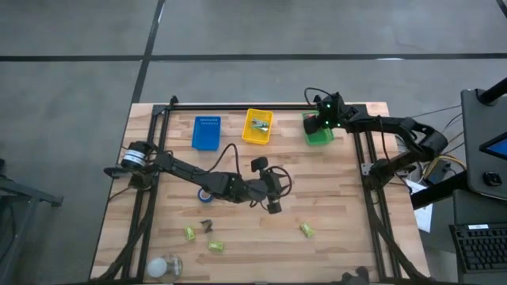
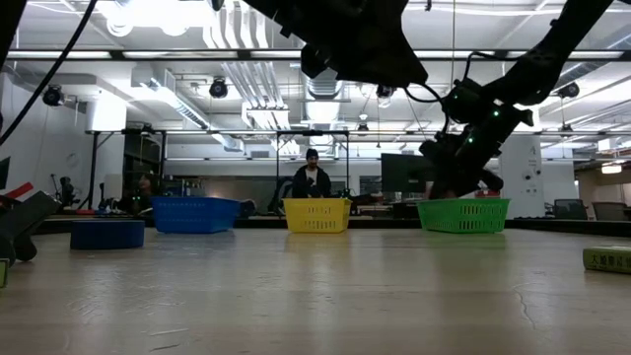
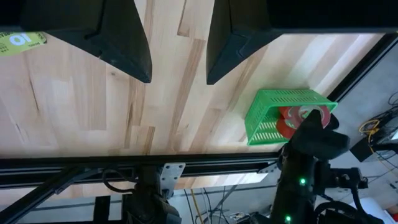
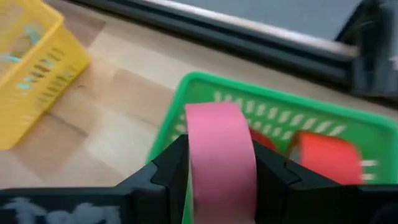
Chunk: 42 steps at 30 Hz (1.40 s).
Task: Pick and place Stapler, Stapler remover, tape
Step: Put the pink tape into the green bin, then put the blue tape into the green bin
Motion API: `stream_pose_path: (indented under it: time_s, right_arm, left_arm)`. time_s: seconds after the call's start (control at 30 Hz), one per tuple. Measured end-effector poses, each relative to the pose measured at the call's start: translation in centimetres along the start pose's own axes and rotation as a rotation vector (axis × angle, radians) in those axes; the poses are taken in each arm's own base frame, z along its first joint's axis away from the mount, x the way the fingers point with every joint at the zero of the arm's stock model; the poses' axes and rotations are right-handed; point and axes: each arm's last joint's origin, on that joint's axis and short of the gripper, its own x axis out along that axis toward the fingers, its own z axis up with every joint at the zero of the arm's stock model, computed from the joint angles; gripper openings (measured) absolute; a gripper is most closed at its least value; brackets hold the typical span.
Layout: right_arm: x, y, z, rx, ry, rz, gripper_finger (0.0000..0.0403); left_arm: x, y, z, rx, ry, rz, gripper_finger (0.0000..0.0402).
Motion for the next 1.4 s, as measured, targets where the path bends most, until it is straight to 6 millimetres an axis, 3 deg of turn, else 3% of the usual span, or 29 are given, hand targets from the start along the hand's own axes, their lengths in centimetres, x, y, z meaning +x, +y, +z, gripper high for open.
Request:
stream_pose_path:
  time_s: [0.17, 0.47, 0.63, 0.8, 1.13, 1.4]
  right_arm:
    - [-0.6, -0.1, 0.4, -0.053, -0.052, -0.08, 0.0148]
    - [-3.7, 0.4, 1.5, -0.087, -0.161, -0.053, 0.0201]
    - [-5.1, 0.5, 1.3, -0.091, -0.159, -0.049, 0.0216]
    - [-6.1, 1.2, 0.2, -0.116, -0.143, 0.07, 0.0214]
    - [-7.9, 2.9, -2.9, -0.171, -0.156, 0.197, 0.021]
    - [-9.6, 4.8, -3.9, -0.208, -0.187, 0.31, 0.0206]
  left_arm:
    - [0.0, 0.0, 0.0, -0.001, -0.001, 0.0, 0.0158]
    - [0.0, 0.0, -0.1, 0.002, 0.002, 0.0, 0.0158]
    - [0.0, 0.0, -0.5, 0.014, 0.021, 0.001, 0.0158]
    - [-0.3, 0.3, -1.6, 0.055, 0.144, 0.01, 0.0158]
    - [-4.9, 4.1, -3.4, -0.098, 0.547, 0.229, 0.0155]
    - [-8.4, 5.7, -5.1, -0.196, 0.823, 0.241, 0.0145]
